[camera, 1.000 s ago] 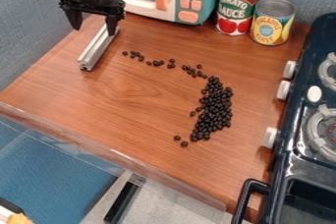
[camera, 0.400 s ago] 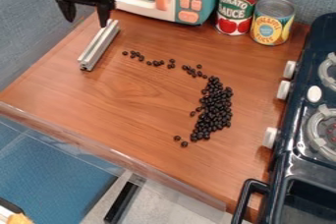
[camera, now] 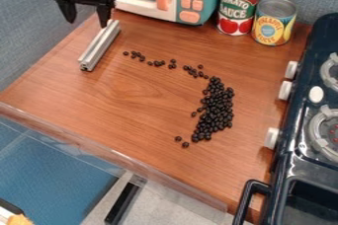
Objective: Sweep into pile
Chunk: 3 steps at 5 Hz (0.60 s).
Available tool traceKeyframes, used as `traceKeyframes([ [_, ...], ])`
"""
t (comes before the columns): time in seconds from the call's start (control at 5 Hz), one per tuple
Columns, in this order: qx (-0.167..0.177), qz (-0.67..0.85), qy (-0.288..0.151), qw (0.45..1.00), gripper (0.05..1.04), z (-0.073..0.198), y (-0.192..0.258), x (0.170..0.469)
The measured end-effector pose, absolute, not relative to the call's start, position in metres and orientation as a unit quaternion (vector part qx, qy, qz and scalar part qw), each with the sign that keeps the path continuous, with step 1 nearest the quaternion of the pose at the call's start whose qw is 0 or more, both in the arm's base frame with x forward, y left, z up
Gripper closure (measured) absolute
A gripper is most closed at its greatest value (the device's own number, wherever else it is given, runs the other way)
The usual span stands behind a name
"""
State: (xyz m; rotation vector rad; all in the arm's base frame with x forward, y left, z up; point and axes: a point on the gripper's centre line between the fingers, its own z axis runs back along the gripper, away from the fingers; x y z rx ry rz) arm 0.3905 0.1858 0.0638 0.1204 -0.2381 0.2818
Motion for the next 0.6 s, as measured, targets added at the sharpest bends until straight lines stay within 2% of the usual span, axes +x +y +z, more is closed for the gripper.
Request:
traceKeyframes([
  [0.2, 0.053, 0.144, -0.119, 0.981, 0.083, 0.063, 0.183, 0.392],
  [0.6, 0.071, 0.132, -0.127, 0.981, 0.083, 0.051, 0.169, 0.395],
])
